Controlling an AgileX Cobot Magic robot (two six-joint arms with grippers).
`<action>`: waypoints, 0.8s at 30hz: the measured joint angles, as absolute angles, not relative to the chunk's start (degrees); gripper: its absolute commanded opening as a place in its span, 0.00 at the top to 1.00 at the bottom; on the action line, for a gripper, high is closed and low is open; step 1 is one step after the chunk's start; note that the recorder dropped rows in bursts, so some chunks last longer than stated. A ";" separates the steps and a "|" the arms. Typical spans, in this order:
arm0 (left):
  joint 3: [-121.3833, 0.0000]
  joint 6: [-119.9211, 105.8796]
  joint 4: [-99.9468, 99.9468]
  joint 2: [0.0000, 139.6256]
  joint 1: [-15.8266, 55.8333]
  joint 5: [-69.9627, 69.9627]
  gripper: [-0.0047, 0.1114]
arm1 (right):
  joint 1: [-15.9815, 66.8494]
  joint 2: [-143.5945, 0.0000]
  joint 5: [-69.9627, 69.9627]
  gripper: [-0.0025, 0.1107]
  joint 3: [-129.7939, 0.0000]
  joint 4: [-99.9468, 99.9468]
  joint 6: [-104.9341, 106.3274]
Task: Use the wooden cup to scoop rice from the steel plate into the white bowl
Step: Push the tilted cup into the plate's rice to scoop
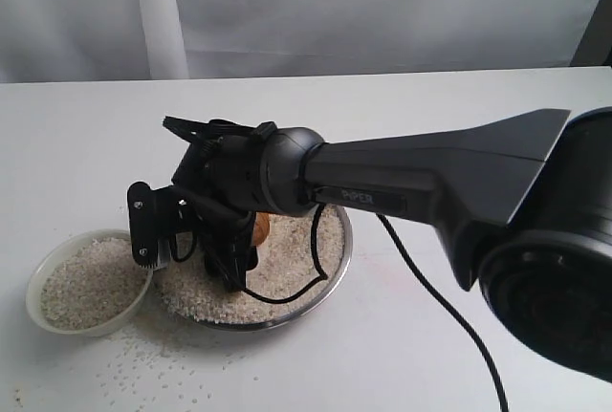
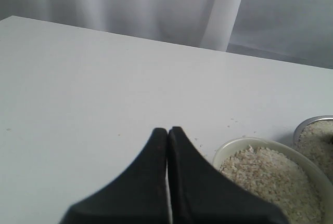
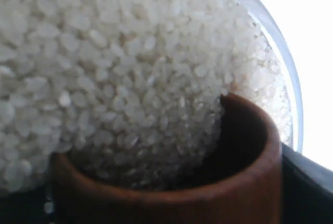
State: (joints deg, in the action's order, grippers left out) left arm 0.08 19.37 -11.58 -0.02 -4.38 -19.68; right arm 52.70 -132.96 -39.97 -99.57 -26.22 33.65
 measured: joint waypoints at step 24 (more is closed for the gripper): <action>0.08 19.37 -11.58 -0.02 -4.38 -19.68 0.96 | 50.42 -131.06 -35.41 0.98 -99.57 -11.91 32.35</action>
State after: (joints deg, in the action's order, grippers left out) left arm 0.08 19.37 -11.58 -0.02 -4.38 -19.68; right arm 50.42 -131.06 -35.41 -99.57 -11.91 32.35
